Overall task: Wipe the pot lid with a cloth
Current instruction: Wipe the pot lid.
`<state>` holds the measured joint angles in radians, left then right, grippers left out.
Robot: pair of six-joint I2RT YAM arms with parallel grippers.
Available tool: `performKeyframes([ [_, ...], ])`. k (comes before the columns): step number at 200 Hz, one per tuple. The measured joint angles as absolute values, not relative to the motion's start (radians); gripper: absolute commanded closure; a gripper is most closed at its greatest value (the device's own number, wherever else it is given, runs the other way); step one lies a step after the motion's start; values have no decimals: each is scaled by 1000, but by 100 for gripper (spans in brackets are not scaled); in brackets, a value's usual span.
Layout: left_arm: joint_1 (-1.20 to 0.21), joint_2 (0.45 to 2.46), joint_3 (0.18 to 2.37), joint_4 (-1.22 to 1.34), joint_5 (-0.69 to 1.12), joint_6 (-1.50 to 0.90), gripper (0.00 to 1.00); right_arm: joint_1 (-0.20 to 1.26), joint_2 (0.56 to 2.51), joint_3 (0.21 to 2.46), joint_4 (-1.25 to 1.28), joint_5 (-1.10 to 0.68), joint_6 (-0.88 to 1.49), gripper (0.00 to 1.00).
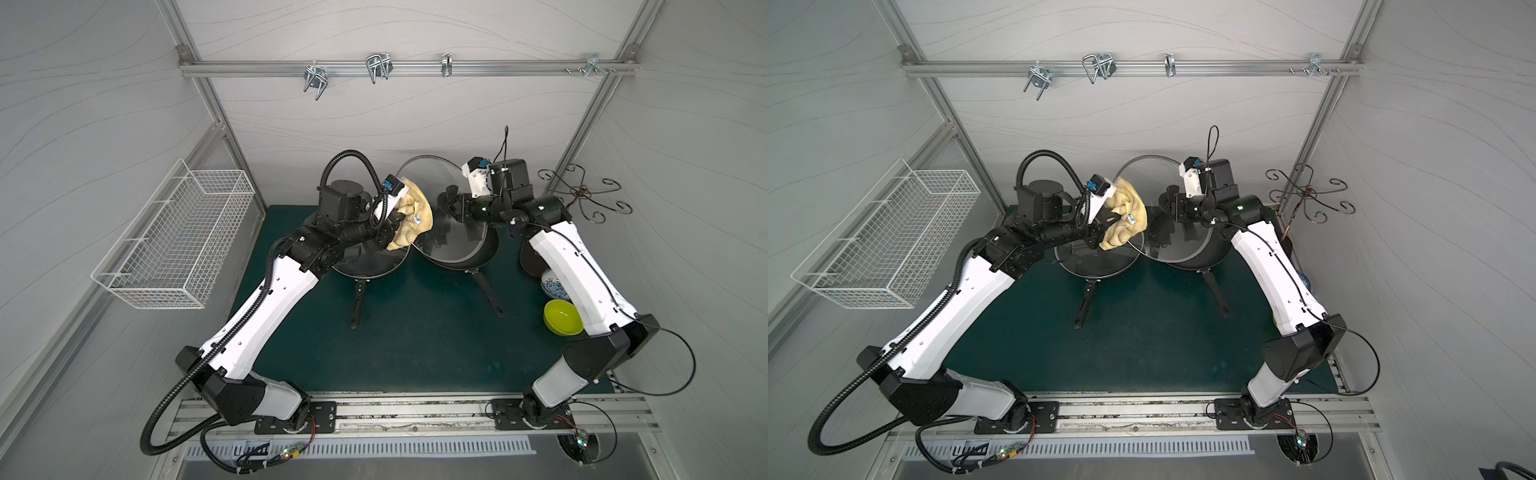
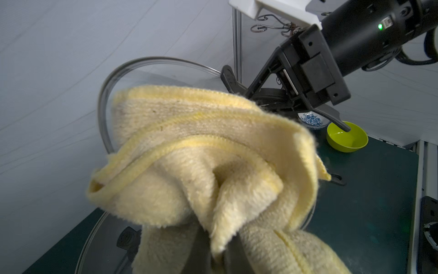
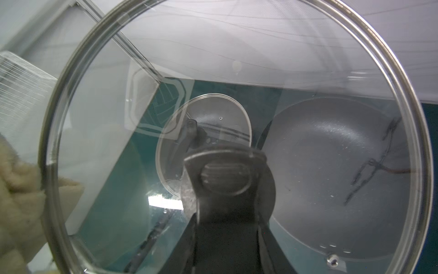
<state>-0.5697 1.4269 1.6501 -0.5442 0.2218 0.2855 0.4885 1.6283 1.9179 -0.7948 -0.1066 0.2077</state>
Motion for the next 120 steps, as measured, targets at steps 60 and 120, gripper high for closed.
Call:
performKeyframes([
  [60,-577,1443,1611,-619,136,284,100,608,1666,1917,-778,44,-37,100],
  [120,-573,1443,1533,-593,88,249,100,604,1668,1913,-752,47,-76,100],
])
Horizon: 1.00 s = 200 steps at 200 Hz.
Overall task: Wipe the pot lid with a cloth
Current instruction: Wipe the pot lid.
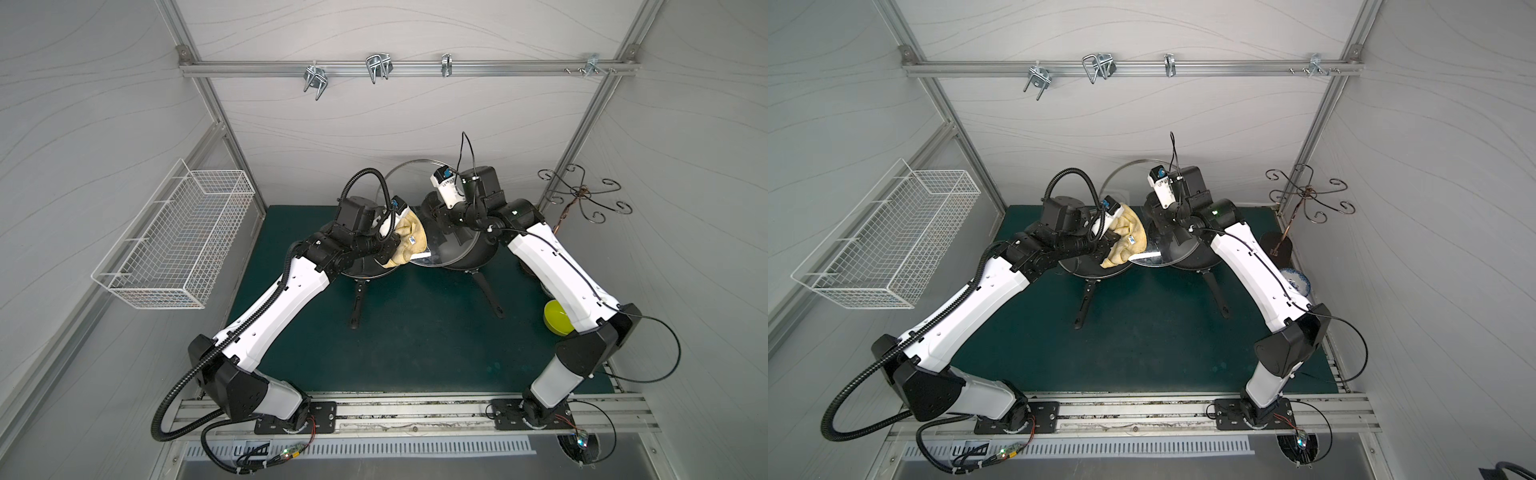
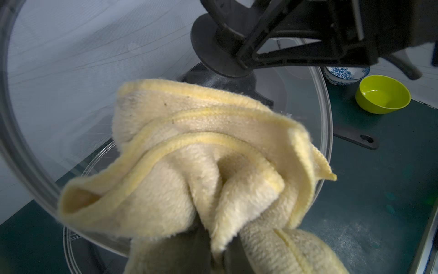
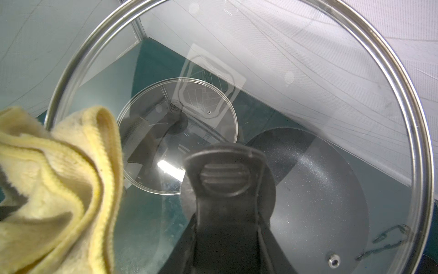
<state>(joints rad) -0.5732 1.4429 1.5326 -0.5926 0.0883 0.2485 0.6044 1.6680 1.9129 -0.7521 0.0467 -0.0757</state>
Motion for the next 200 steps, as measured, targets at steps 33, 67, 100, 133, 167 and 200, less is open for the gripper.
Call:
performKeyframes([
  [33,-534,1456,1541,-587,80,212,100,600,1646,1819,-665,7,-127,100],
  [67,-497,1497,1562,-600,75,208,100,600,1595,1668,-612,-67,-248,100],
  [100,-460,1539,1612,-634,75,204,100,603,1551,1571,-591,-119,-400,100],
  [133,-440,1584,1685,-662,96,206,100,614,1510,1518,-573,-126,-532,100],
  [167,-438,1679,1829,-717,175,235,100,659,1479,1470,-532,-76,-691,100],
  [200,-442,1753,1935,-773,248,287,100,727,1451,1391,-469,-9,-844,100],
])
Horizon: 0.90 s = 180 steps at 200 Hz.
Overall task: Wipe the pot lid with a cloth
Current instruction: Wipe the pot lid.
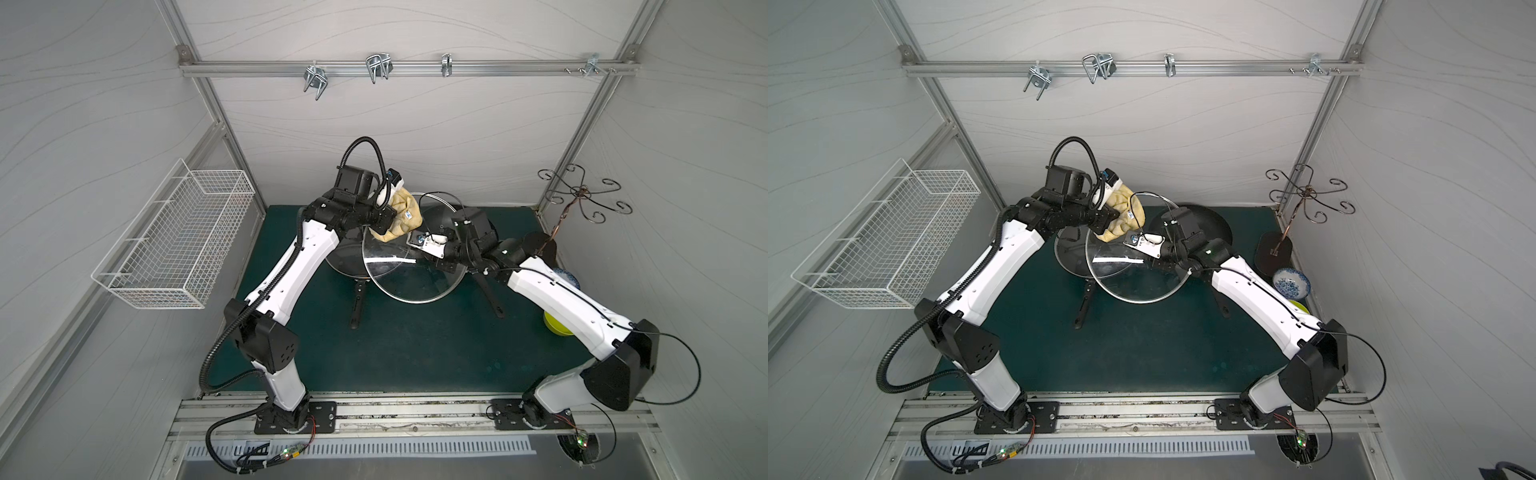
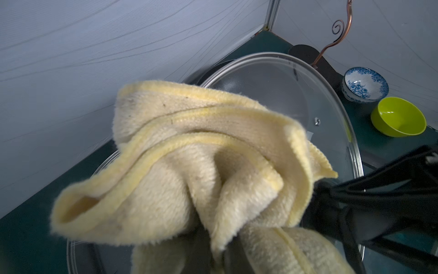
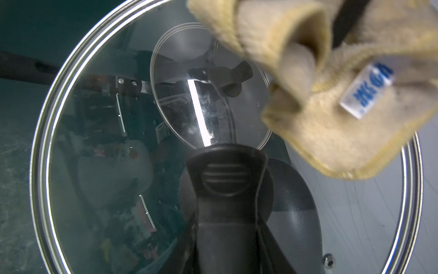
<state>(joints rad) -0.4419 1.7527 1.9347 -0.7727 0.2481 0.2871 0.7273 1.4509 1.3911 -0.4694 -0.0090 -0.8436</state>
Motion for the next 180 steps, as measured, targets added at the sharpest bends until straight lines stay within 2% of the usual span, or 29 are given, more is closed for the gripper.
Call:
performKeyframes([
  [85,-590,1856,2065,-893,193,490,100,793,1448,1361,-421,71,-977,100],
  [147,-613,1864,2071,-828,72,440,100,778,1448,1361,-400,85,-921,100],
  [180,-575,1796,1959,-699,-17,358,100,739,1447,1361,-397,78,-851,100],
])
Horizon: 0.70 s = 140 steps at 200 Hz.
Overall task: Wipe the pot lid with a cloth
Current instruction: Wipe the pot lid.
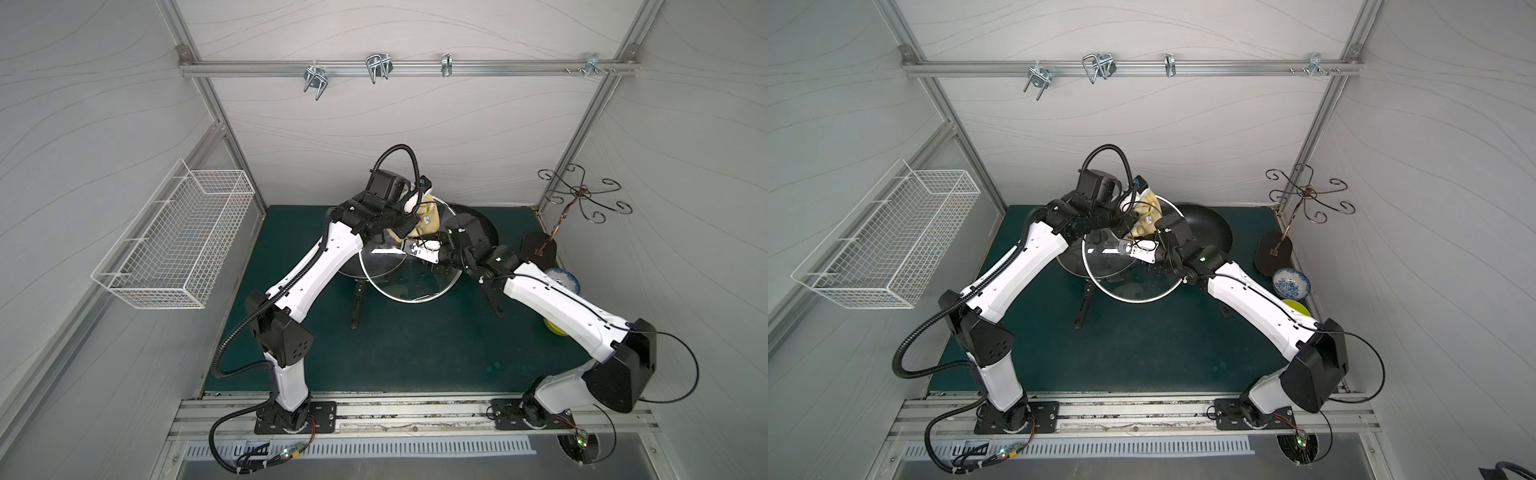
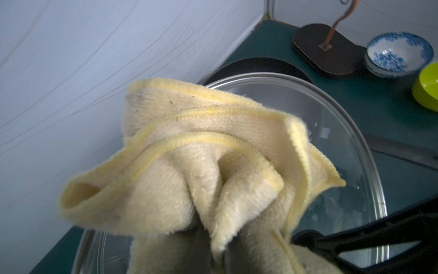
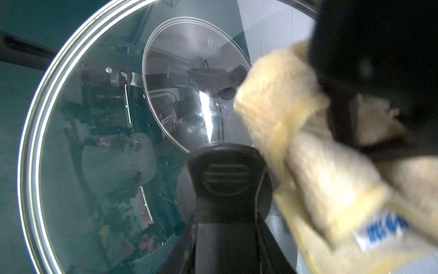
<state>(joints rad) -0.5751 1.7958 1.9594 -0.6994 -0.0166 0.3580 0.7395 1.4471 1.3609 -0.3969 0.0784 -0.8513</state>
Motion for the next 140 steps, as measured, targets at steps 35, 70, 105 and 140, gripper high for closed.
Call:
performKeyframes([
  [35,-516,1720,1848,-624,-80,266,100,681,1437,1365,-396,81,-733,100],
  [70,-519,1642,1708,-559,-105,203,100,632,1439,1420,-424,99,-544,100],
  [105,-579,1575,1598,-496,-105,198,100,607,1458,1531,-503,149,-387,100],
  [140,-653,1544,1535,-476,-121,213,100,600,1497,1605,-532,167,-279,100],
])
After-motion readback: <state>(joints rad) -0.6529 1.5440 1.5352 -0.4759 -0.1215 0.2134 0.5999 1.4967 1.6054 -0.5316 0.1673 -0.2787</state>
